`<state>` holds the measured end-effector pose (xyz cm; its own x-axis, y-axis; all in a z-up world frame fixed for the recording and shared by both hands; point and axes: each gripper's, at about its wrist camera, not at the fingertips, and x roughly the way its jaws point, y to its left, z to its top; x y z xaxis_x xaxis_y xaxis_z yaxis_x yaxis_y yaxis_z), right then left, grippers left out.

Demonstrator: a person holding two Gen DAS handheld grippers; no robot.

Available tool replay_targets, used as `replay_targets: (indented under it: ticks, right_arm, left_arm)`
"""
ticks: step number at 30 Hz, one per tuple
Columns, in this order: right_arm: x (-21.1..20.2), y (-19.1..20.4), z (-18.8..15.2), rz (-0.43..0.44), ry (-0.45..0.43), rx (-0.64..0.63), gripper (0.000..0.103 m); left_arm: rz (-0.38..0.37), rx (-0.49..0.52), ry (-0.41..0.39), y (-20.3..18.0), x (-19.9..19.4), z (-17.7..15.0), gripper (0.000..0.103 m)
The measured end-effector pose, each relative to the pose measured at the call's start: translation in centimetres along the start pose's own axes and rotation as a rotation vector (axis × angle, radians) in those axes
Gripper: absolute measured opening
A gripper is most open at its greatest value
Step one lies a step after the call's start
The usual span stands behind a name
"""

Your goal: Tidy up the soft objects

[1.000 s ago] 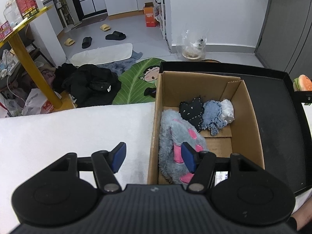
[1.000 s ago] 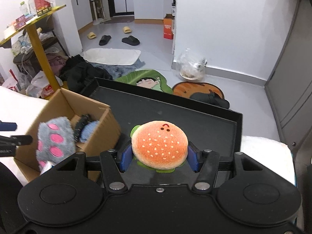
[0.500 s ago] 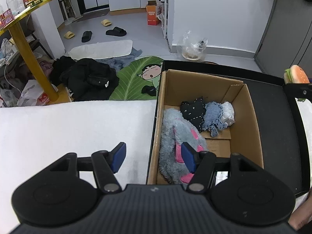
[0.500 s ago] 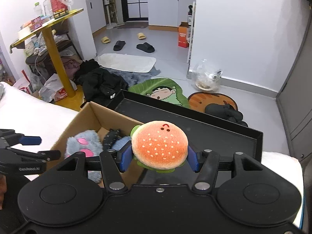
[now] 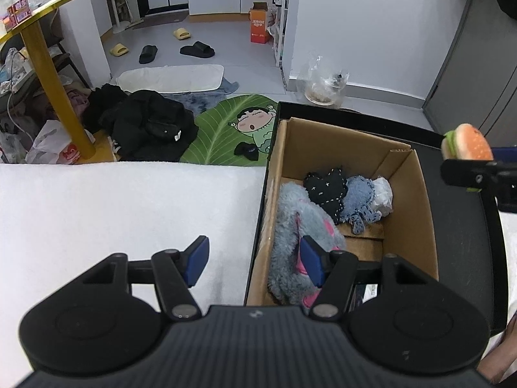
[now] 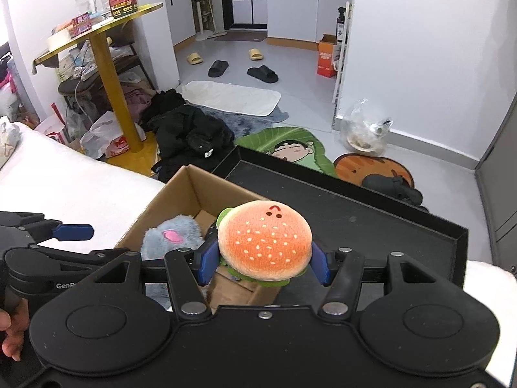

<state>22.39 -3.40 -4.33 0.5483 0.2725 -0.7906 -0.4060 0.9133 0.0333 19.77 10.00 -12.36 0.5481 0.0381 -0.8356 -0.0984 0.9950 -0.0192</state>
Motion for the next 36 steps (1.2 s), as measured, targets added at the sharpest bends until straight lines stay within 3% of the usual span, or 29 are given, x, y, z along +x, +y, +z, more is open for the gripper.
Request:
replay_targets:
  ticks: [10,16,24,27,36]
  right_arm:
    - [1.7,2.4,-0.7,0.076,0.051,-0.045,0.057]
    - [2.2,2.8,-1.2,0.062,0.06,-0.036,0.058]
    - [3.1,3.4,-1.0,0.057,0.071,-0.059,0.058]
    - [3.3,3.6,-1.2,0.059,0.079,-0.071,0.06]
    - [1.8,3.2,-1.5,0.041,0.036,-0.061,0.077]
  left_arm:
    - [-0.04,-0.018,0.031,0.5,0.9,0.1,0.052]
    - [-0.045,0.003,0.088,0.3,1.9,0.0,0.039]
    - [-0.043,0.007,0.125,0.3,2.4,-0.2,0.01]
    - [-0.038,0.02,0.12,0.0,2.4,-0.2,0.009]
    - [-0.033,0.029,0.114,-0.3,2.2,-0.2,0.008]
